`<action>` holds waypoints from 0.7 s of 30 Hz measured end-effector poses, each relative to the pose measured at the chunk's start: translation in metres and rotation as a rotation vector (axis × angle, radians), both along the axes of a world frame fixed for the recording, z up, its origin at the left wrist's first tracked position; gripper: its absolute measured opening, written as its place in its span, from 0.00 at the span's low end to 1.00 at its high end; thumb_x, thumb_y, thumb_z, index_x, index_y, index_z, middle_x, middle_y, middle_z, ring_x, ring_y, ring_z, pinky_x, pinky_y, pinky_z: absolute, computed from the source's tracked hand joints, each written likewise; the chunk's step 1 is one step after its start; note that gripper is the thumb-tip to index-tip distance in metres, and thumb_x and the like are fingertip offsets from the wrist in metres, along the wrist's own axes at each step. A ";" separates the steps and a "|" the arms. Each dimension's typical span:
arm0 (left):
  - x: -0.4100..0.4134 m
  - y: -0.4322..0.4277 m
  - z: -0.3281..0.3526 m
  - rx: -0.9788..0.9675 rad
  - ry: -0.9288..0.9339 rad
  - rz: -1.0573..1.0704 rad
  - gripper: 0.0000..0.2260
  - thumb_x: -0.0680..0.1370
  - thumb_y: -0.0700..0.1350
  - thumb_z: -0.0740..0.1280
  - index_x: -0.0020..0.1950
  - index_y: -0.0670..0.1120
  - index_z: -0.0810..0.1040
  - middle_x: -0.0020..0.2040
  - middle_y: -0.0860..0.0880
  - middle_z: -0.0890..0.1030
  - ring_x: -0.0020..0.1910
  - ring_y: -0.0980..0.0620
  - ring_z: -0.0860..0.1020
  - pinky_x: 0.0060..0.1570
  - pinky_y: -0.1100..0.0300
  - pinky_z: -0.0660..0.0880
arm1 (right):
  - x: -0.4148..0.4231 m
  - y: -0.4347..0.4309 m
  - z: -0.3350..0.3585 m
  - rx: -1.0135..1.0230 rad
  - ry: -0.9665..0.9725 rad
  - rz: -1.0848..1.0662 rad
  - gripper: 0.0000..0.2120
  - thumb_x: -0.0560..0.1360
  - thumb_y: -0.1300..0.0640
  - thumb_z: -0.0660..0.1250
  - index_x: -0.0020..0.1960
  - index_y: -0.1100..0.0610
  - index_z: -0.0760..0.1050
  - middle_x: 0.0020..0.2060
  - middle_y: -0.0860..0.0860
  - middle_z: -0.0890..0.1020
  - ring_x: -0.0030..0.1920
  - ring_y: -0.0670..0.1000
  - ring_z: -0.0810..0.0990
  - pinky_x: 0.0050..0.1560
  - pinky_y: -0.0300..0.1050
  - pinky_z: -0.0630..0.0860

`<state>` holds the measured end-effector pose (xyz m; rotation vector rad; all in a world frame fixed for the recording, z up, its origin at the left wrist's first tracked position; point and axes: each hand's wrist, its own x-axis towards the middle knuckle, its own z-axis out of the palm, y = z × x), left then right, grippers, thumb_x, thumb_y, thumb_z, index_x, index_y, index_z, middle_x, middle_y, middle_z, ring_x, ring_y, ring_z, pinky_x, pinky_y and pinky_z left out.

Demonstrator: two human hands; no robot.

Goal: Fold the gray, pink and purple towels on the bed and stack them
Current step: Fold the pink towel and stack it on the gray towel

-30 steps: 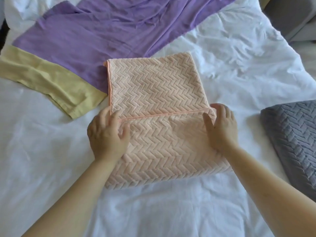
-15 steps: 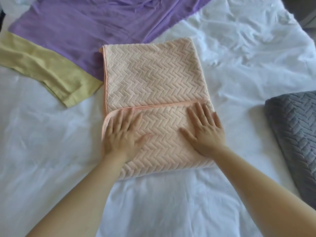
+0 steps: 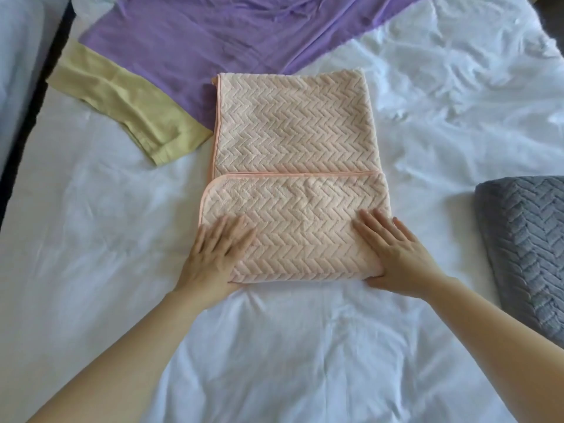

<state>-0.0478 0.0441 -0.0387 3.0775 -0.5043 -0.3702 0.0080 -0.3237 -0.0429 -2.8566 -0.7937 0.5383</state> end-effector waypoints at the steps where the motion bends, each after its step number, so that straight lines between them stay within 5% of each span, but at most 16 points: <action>1: 0.000 0.000 -0.001 -0.018 0.006 0.016 0.46 0.66 0.54 0.76 0.77 0.49 0.54 0.78 0.44 0.54 0.76 0.39 0.54 0.73 0.42 0.56 | 0.002 0.000 0.000 -0.014 -0.002 0.012 0.54 0.63 0.39 0.69 0.75 0.44 0.36 0.76 0.43 0.41 0.77 0.49 0.40 0.76 0.49 0.43; 4: 0.003 0.003 0.004 -0.062 0.076 0.085 0.43 0.72 0.47 0.70 0.77 0.51 0.44 0.78 0.49 0.47 0.78 0.46 0.50 0.75 0.54 0.51 | 0.005 0.001 0.007 -0.026 0.018 0.012 0.48 0.67 0.44 0.67 0.76 0.43 0.40 0.76 0.42 0.45 0.77 0.48 0.43 0.75 0.46 0.39; 6: 0.010 0.006 0.018 -0.156 0.136 0.180 0.39 0.72 0.46 0.69 0.78 0.51 0.53 0.78 0.51 0.56 0.76 0.49 0.60 0.70 0.56 0.63 | 0.009 0.001 0.020 0.015 0.066 -0.016 0.41 0.70 0.46 0.65 0.77 0.43 0.48 0.76 0.42 0.51 0.77 0.45 0.47 0.75 0.46 0.41; 8: 0.020 0.008 0.043 -0.229 0.175 0.288 0.33 0.70 0.49 0.70 0.74 0.56 0.63 0.71 0.54 0.71 0.66 0.48 0.73 0.54 0.59 0.73 | 0.018 0.002 0.042 0.091 0.165 -0.092 0.34 0.71 0.49 0.65 0.75 0.43 0.57 0.74 0.40 0.60 0.76 0.43 0.53 0.75 0.45 0.43; 10: 0.033 0.012 0.071 -0.205 0.228 0.335 0.26 0.68 0.52 0.69 0.66 0.61 0.71 0.59 0.56 0.80 0.55 0.48 0.78 0.43 0.61 0.69 | 0.031 0.000 0.070 0.138 0.297 -0.209 0.27 0.69 0.50 0.66 0.68 0.45 0.70 0.65 0.42 0.75 0.69 0.46 0.67 0.73 0.43 0.52; 12: 0.048 0.017 0.098 -0.229 0.354 0.380 0.15 0.64 0.55 0.69 0.50 0.61 0.76 0.46 0.57 0.81 0.45 0.51 0.77 0.39 0.60 0.68 | 0.047 -0.002 0.098 0.156 0.454 -0.297 0.19 0.63 0.46 0.66 0.52 0.50 0.79 0.48 0.47 0.83 0.55 0.52 0.79 0.62 0.45 0.71; 14: 0.063 0.022 0.120 -0.413 0.534 0.448 0.16 0.57 0.56 0.68 0.42 0.52 0.78 0.37 0.55 0.79 0.38 0.52 0.76 0.38 0.57 0.72 | 0.063 -0.006 0.122 0.146 0.577 -0.306 0.15 0.64 0.46 0.67 0.46 0.54 0.79 0.45 0.52 0.84 0.50 0.53 0.81 0.54 0.48 0.77; 17: 0.083 0.027 0.141 -0.705 0.650 0.578 0.22 0.54 0.51 0.71 0.45 0.44 0.81 0.38 0.51 0.81 0.39 0.53 0.79 0.41 0.58 0.75 | 0.085 -0.013 0.143 0.181 0.633 -0.350 0.10 0.69 0.48 0.70 0.46 0.53 0.81 0.46 0.50 0.84 0.50 0.50 0.81 0.56 0.46 0.75; 21: 0.113 0.034 0.135 -1.073 0.547 0.800 0.22 0.56 0.50 0.77 0.48 0.46 0.82 0.43 0.49 0.85 0.41 0.54 0.82 0.37 0.62 0.76 | 0.118 -0.021 0.140 0.610 0.590 -0.625 0.10 0.69 0.56 0.72 0.49 0.56 0.80 0.46 0.57 0.84 0.50 0.55 0.81 0.55 0.52 0.75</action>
